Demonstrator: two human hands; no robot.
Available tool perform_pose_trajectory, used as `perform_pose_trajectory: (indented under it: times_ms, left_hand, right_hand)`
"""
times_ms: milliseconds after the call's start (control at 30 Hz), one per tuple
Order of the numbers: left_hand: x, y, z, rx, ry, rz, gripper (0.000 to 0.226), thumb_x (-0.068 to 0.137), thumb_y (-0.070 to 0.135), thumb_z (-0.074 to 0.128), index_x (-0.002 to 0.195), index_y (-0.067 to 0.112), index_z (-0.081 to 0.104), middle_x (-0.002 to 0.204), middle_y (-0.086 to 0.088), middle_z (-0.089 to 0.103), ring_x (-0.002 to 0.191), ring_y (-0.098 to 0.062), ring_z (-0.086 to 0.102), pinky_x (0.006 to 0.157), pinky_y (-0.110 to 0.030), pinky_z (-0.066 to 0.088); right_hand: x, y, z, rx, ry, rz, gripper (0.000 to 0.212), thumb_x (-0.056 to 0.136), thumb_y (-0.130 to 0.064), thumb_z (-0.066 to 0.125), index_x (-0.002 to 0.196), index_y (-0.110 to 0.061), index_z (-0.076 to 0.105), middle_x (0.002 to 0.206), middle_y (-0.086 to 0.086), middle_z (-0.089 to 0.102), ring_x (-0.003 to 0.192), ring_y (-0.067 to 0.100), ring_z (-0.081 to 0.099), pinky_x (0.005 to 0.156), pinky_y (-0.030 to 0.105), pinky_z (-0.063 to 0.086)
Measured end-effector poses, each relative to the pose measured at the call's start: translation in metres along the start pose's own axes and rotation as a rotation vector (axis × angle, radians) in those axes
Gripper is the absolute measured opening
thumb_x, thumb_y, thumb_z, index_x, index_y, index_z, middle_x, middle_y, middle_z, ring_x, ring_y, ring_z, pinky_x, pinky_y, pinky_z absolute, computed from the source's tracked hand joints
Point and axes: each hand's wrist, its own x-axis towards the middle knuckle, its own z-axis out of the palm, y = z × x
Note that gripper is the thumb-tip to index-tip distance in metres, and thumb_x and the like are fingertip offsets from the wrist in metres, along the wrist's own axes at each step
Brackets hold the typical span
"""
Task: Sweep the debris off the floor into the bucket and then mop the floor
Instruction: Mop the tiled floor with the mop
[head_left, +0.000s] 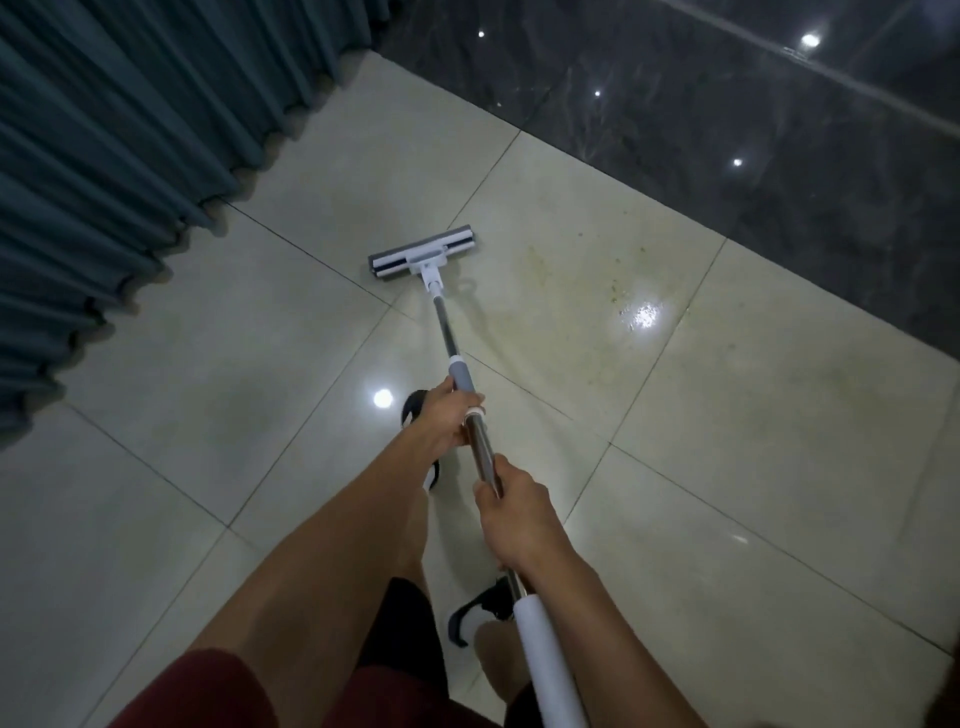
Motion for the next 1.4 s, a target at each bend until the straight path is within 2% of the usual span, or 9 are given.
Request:
perform_pose_trajectory:
  times_ms: [133,267,367,433,667,900,1033,1200,1400]
  left_hand:
    - [-0.034,-0.042,0.002,-0.014,0.009,-0.031,0.037,0.085,0.004,0.073,0.121,0.010,0.063,0.093,-0.016,0.065,0.077,-0.029,0.065,0.076,-0.050,0.062]
    - [-0.050,-0.058,-0.001,-0.038,0.009,-0.029,0.046,0.085,0.003,0.073,0.128,0.012,0.062,0.090,-0.014,0.065,0.073,-0.028,0.065,0.077,-0.050,0.062]
    - [-0.046,-0.050,-0.006,-0.032,0.019,-0.014,0.039,0.088,0.002,0.071,0.125,0.011,0.062,0.091,-0.015,0.064,0.071,-0.026,0.064,0.072,-0.045,0.062]
    - [-0.038,-0.043,-0.011,-0.010,0.022,-0.017,0.034,0.089,0.002,0.070,0.122,0.008,0.063,0.089,-0.015,0.064,0.070,-0.025,0.064,0.073,-0.045,0.062]
    - [-0.022,-0.029,-0.031,0.072,-0.021,-0.054,0.030,0.088,0.001,0.071,0.116,0.010,0.063,0.088,-0.015,0.066,0.066,-0.025,0.065,0.074,-0.051,0.063]
    - [-0.026,-0.051,-0.057,0.118,-0.030,-0.058,0.043,0.089,0.001,0.069,0.127,0.017,0.057,0.090,-0.015,0.065,0.067,-0.027,0.065,0.074,-0.048,0.064]
    - [-0.034,-0.059,-0.073,0.184,-0.008,-0.008,0.042,0.091,0.003,0.066,0.131,0.013,0.058,0.088,-0.014,0.064,0.066,-0.027,0.063,0.066,-0.040,0.063]
    - [-0.047,-0.089,-0.091,0.290,-0.016,0.005,0.036,0.093,0.009,0.068,0.127,0.007,0.059,0.090,-0.015,0.067,0.069,-0.028,0.065,0.073,-0.047,0.064]
    - [-0.096,-0.181,-0.089,0.361,-0.068,-0.003,0.040,0.093,0.010,0.070,0.130,0.010,0.057,0.095,-0.016,0.066,0.068,-0.027,0.065,0.070,-0.046,0.063]
  right_hand:
    - [-0.046,0.026,0.010,0.028,-0.004,0.025,0.011,0.101,-0.026,0.043,0.102,-0.022,0.054,0.076,-0.005,0.055,0.059,0.007,0.054,0.048,0.017,0.039]
    - [-0.061,0.036,0.023,0.017,0.016,0.029,0.025,0.102,-0.027,0.044,0.124,-0.018,0.054,0.079,-0.009,0.055,0.063,0.002,0.052,0.047,0.010,0.037]
    - [-0.053,0.029,0.035,-0.004,0.054,0.040,0.033,0.103,-0.028,0.044,0.133,-0.017,0.051,0.088,-0.001,0.062,0.071,0.012,0.060,0.054,0.013,0.041]
    - [-0.042,0.023,0.043,-0.041,0.075,0.060,0.034,0.103,-0.030,0.044,0.134,-0.016,0.049,0.091,0.005,0.064,0.075,0.019,0.064,0.058,0.023,0.047]
    - [-0.020,0.008,0.063,-0.099,0.111,0.106,0.027,0.103,-0.030,0.045,0.122,-0.011,0.052,0.083,0.002,0.058,0.061,0.012,0.053,0.048,0.021,0.036]
    - [-0.038,0.004,0.102,-0.023,0.125,0.157,0.018,0.101,-0.028,0.046,0.112,-0.016,0.053,0.086,0.009,0.063,0.068,0.025,0.063,0.064,0.038,0.059]
    - [-0.051,0.002,0.129,-0.026,0.158,0.134,0.032,0.101,-0.024,0.046,0.132,-0.015,0.049,0.097,0.011,0.065,0.071,0.022,0.062,0.060,0.030,0.051]
    - [-0.081,0.026,0.164,0.041,0.165,0.110,0.045,0.103,-0.023,0.045,0.148,-0.020,0.038,0.114,0.009,0.066,0.096,0.023,0.067,0.086,0.034,0.057]
    - [-0.154,0.099,0.195,0.136,0.167,0.123,0.041,0.103,-0.021,0.045,0.144,-0.022,0.043,0.090,0.001,0.064,0.073,0.013,0.062,0.059,0.018,0.046]
